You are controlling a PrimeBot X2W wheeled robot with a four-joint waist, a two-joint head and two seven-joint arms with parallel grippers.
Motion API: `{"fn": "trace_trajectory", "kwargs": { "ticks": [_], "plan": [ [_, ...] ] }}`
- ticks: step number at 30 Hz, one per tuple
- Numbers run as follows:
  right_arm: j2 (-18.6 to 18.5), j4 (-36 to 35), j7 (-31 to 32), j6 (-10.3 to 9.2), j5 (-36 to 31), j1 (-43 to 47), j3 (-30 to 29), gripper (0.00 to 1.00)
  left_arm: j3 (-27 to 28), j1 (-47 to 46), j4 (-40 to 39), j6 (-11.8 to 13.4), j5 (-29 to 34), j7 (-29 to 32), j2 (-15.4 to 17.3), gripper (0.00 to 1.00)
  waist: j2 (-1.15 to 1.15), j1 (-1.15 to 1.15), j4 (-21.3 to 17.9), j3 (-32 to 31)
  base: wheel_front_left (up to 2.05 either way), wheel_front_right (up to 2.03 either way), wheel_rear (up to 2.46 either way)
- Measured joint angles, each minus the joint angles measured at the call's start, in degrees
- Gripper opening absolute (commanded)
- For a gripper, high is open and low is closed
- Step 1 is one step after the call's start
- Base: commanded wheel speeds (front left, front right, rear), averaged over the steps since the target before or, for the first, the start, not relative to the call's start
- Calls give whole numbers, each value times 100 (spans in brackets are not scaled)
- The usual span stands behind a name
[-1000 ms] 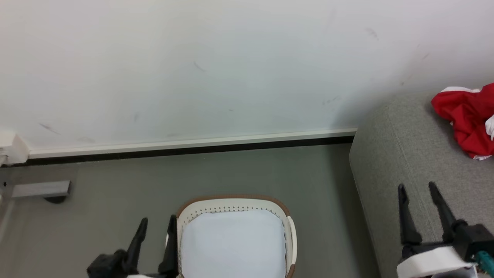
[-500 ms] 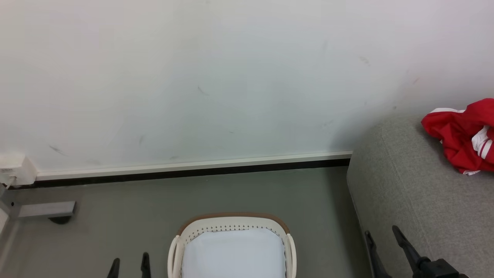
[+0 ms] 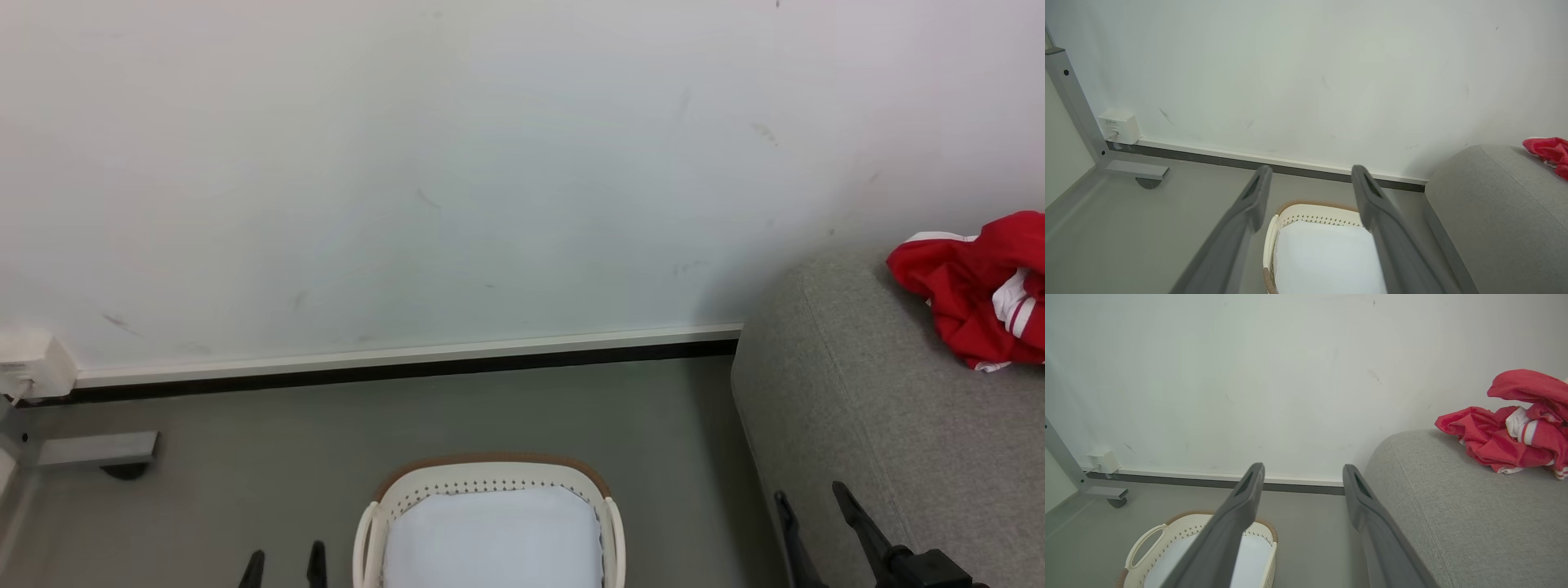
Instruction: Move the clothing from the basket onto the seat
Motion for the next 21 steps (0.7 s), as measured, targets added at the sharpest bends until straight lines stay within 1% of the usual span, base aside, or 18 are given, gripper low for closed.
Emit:
{"fn": "trace_trajectory", "kwargs": {
  "ticks": [8,21],
  "plan": [
    [-1,38,0,0,0,-9,-16,100,-105,-19,35,23,-65,0,-2,100,0,0,-53,2,0,0,0],
    [0,38,0,0,0,-62,-27,100,-136,-72,141,-34,-78,0,-3,100,0,0,80,-13,0,0,0]
  ]
}}
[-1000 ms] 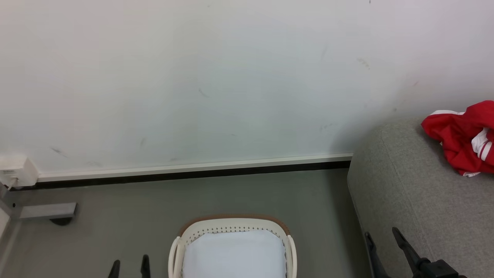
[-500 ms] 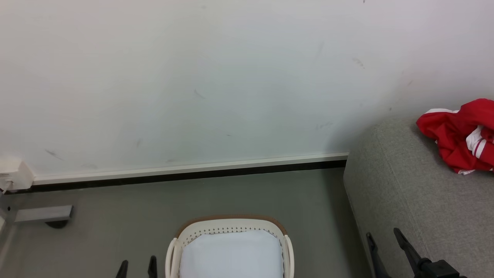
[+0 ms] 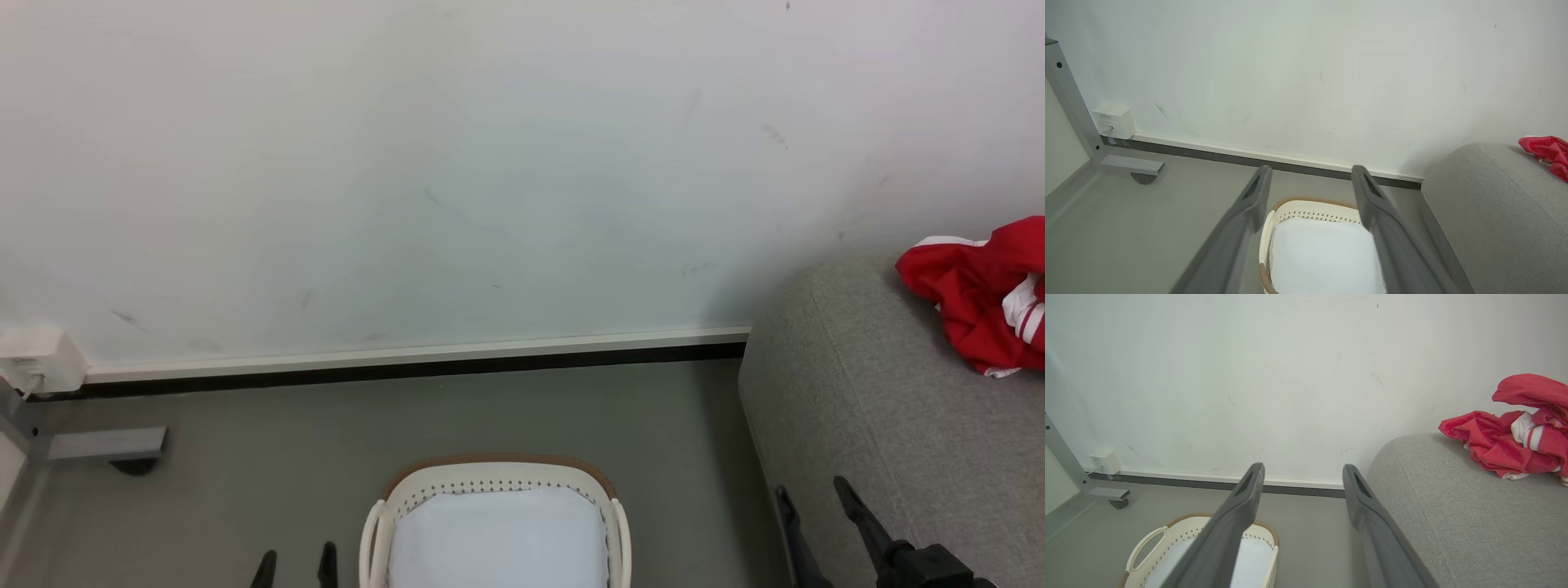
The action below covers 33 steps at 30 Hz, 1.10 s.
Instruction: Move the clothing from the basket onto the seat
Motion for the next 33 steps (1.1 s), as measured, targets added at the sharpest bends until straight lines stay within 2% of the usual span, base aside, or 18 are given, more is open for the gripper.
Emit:
{"fn": "trace_trajectory", "kwargs": {
  "ticks": [3,4,11,26,33],
  "plan": [
    [0,2,0,0,0,-4,5,100,18,-1,-5,1,2,0,0,100,0,0,14,-2,0,0,0],
    [3,29,-1,1,0,12,8,0,11,8,20,0,1,0,-2,0,0,0,15,-2,0,0,0],
    [38,277,54,1,115,229,19,0,-15,105,321,-11,-124,55,-53,0,0,0,20,2,0,0,0],
    [18,132,411,1,1771,188,-177,0,155,-83,308,-90,-1610,464,-53,0,0,0,52,32,0,0,0],
    [-2,59,559,1,2331,176,-260,0,203,-187,290,-126,-2145,614,-53,0,0,0,65,44,0,0,0]
  ]
}}
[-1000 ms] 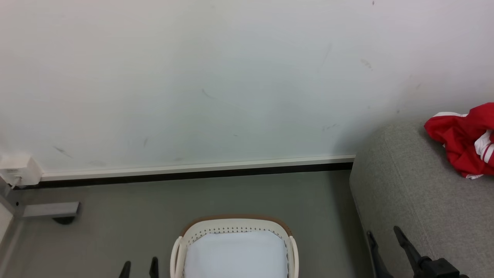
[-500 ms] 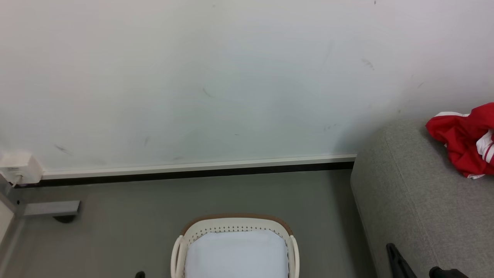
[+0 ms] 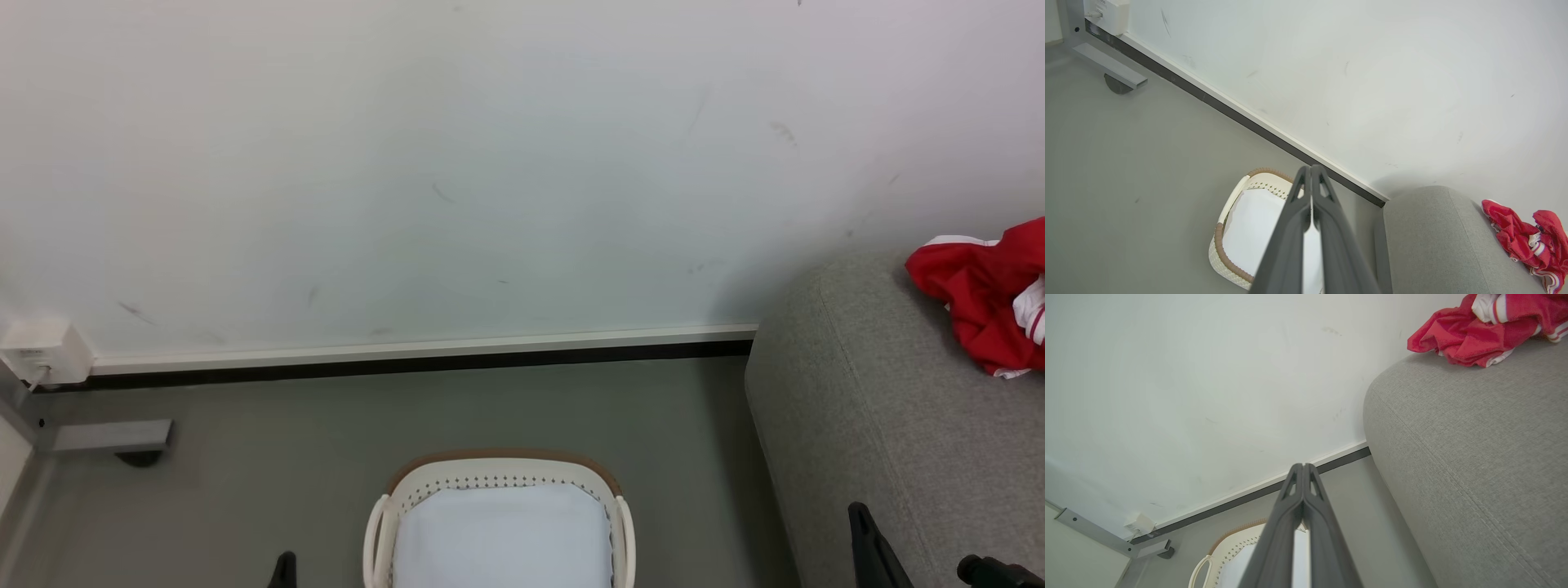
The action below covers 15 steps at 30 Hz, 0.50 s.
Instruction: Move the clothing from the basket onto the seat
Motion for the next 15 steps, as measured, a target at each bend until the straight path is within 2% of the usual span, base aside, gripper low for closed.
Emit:
{"fn": "trace_trajectory", "kwargs": {
  "ticks": [15],
  "plan": [
    [-30,-135,310,0,1278,-113,-188,0,143,-226,-40,-69,-1202,337,3,0,0,0,32,29,0,0,0]
  ]
}}
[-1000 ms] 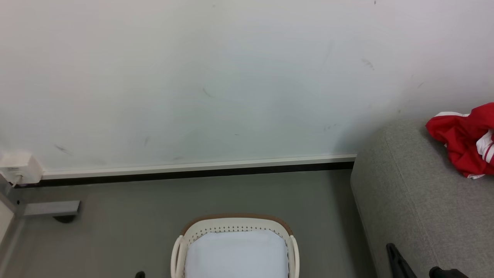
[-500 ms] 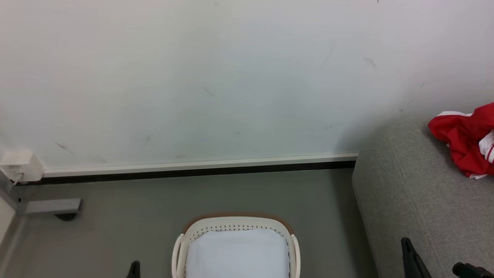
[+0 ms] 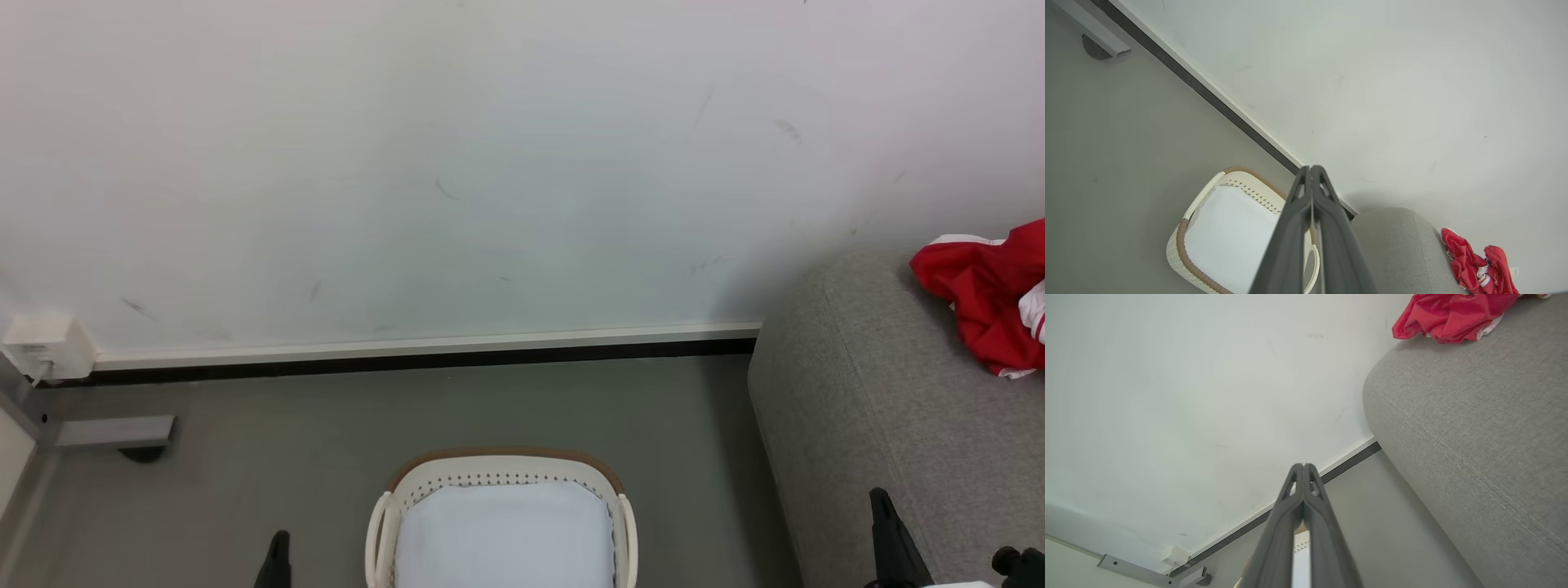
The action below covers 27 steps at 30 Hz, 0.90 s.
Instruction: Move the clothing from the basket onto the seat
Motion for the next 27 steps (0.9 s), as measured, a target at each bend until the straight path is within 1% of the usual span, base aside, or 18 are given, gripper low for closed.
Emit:
{"fn": "trace_trajectory", "kwargs": {
  "ticks": [18,19,27],
  "plan": [
    [-13,-141,316,-1,1262,-107,-203,0,145,-229,-35,-82,-1166,319,5,0,0,0,38,35,0,0,0],
    [-14,-153,349,-1,1401,-111,-225,0,157,-252,-36,-99,-1310,359,8,0,0,0,43,39,0,0,0],
    [-16,-215,480,-1,1881,-125,-299,0,202,-341,-51,-131,-1783,478,10,0,0,0,59,55,0,0,0]
  ]
}}
